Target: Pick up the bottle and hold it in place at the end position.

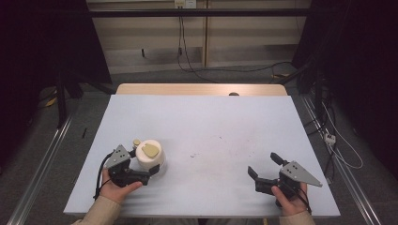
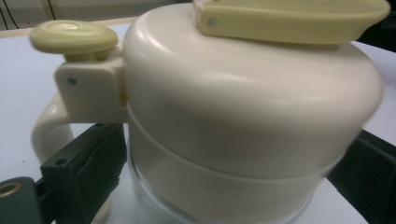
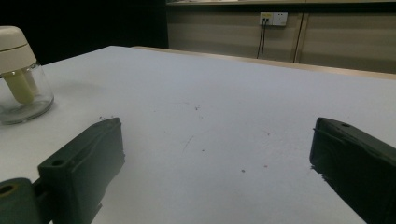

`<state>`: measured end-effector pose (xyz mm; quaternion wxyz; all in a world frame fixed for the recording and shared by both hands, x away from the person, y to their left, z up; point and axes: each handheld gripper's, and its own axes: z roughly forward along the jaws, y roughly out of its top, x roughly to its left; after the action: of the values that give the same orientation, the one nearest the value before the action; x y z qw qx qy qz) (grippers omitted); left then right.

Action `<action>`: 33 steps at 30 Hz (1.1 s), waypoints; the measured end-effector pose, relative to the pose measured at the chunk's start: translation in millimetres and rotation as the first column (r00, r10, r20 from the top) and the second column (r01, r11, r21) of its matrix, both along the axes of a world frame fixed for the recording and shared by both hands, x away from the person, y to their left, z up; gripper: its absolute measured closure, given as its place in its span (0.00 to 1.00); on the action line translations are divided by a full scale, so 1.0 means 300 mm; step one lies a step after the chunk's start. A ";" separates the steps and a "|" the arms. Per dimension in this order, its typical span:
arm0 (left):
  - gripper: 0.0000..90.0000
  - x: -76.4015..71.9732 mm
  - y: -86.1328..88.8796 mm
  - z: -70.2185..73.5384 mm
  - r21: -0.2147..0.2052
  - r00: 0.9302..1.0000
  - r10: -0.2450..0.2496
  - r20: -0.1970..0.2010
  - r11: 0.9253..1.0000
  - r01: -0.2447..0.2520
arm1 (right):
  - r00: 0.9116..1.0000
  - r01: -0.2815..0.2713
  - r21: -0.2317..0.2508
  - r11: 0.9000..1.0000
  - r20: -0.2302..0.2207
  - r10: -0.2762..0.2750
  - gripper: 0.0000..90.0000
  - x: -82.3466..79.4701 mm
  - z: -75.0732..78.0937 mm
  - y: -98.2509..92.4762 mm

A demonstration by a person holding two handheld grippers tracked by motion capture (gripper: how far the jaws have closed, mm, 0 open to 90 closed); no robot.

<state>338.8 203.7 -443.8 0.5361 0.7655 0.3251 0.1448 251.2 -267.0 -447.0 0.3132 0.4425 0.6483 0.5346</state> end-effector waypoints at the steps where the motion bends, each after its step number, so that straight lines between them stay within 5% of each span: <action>1: 0.04 0.002 -0.002 0.000 0.003 1.000 -0.002 0.001 1.000 0.002 | 1.000 -0.001 -0.005 1.000 0.005 0.001 0.03 -0.002 0.001 -0.001; 33: 0.06 0.001 -0.060 -0.004 0.019 0.996 0.046 0.078 0.999 -0.047 | 1.000 -0.013 0.005 1.000 0.009 0.013 0.03 -0.002 0.003 -0.001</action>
<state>339.2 185.6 -445.0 0.5366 0.7572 0.3204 0.1902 250.7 -267.3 -446.3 0.3115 0.4365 0.6483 0.5405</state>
